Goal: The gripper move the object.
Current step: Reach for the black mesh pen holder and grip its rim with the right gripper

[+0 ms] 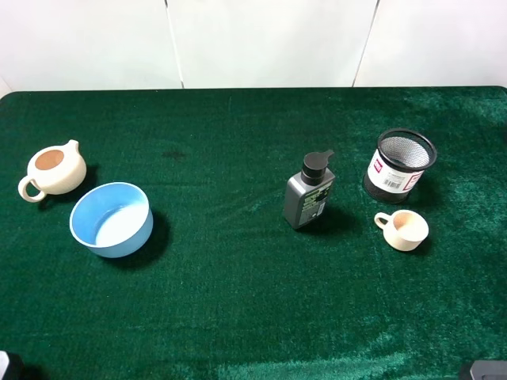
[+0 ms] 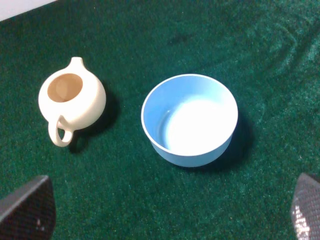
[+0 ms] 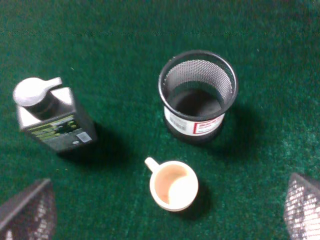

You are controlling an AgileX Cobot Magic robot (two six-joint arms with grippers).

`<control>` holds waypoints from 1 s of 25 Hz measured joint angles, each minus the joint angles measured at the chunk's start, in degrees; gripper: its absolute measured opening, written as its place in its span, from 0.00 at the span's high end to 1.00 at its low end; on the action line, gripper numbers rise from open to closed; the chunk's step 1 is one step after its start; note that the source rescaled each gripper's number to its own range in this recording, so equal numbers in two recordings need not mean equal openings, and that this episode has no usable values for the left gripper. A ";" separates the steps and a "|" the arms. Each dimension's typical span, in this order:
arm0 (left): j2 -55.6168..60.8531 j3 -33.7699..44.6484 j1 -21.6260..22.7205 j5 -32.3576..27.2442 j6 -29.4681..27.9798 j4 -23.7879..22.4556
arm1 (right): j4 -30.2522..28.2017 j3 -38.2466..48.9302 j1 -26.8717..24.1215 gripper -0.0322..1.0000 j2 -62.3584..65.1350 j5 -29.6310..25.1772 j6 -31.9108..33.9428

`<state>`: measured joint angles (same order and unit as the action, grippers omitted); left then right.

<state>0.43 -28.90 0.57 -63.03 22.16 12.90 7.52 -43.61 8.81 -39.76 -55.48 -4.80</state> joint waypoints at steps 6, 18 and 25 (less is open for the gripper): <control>0.00 0.00 0.00 0.00 0.00 0.00 | -3.43 -7.15 0.00 0.00 -14.85 0.00 0.00; 0.00 0.00 0.00 0.00 0.00 0.00 | -6.26 -16.73 -0.09 0.01 -35.93 -0.05 0.00; 0.00 0.00 0.00 0.00 0.00 0.00 | -6.99 -20.29 -1.84 0.01 -46.28 0.12 -3.29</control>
<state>0.43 -28.90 0.57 -63.03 22.16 12.90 0.52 -63.91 6.97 -86.03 -55.36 -8.10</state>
